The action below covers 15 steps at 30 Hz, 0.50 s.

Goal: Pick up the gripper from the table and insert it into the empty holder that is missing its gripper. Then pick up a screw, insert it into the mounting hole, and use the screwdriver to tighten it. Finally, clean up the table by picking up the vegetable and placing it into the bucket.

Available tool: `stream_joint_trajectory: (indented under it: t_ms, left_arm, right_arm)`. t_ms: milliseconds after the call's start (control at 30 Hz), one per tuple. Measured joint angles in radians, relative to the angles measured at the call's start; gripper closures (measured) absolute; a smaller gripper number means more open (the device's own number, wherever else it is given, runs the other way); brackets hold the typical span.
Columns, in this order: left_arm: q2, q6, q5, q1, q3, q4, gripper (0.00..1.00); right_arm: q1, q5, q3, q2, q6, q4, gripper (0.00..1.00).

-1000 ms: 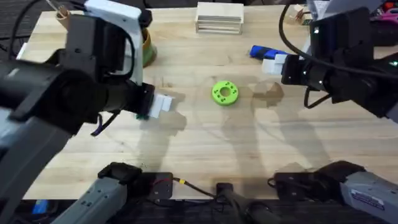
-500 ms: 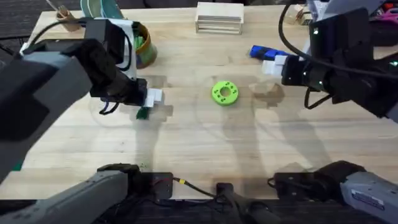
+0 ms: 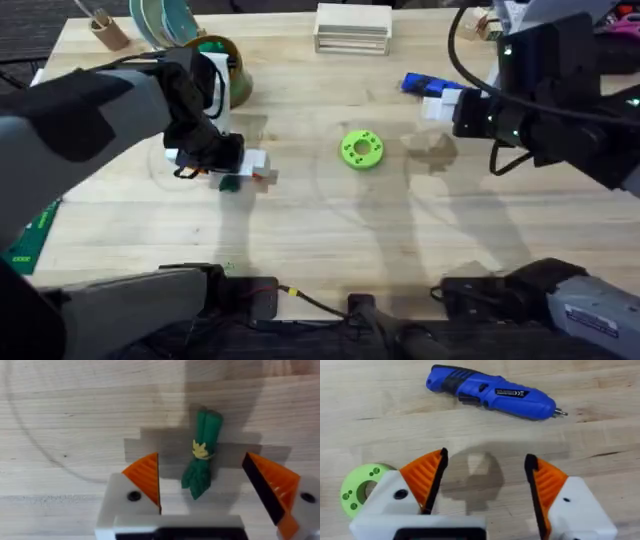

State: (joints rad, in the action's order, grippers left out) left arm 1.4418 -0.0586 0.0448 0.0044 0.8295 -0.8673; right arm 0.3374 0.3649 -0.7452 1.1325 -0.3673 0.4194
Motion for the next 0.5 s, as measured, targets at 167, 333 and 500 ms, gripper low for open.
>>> stream_joint_trajectory:
  t_ms: [167,333,500]
  left_arm:
    - [0.001,-0.014,0.0,0.0,0.0,-0.001,0.114]
    - [0.001,-0.021,0.0,0.0,0.0,-0.003,0.495]
    - [0.001,-0.021,-0.007,0.0,0.0,-0.003,0.571]
  right_arm:
    - [0.0,0.0,0.0,0.0,0.0,0.0,0.017]
    - [0.0,0.0,0.0,0.0,0.0,0.002,0.017]
    - [0.0,0.0,0.0,0.0,0.0,0.008,0.017]
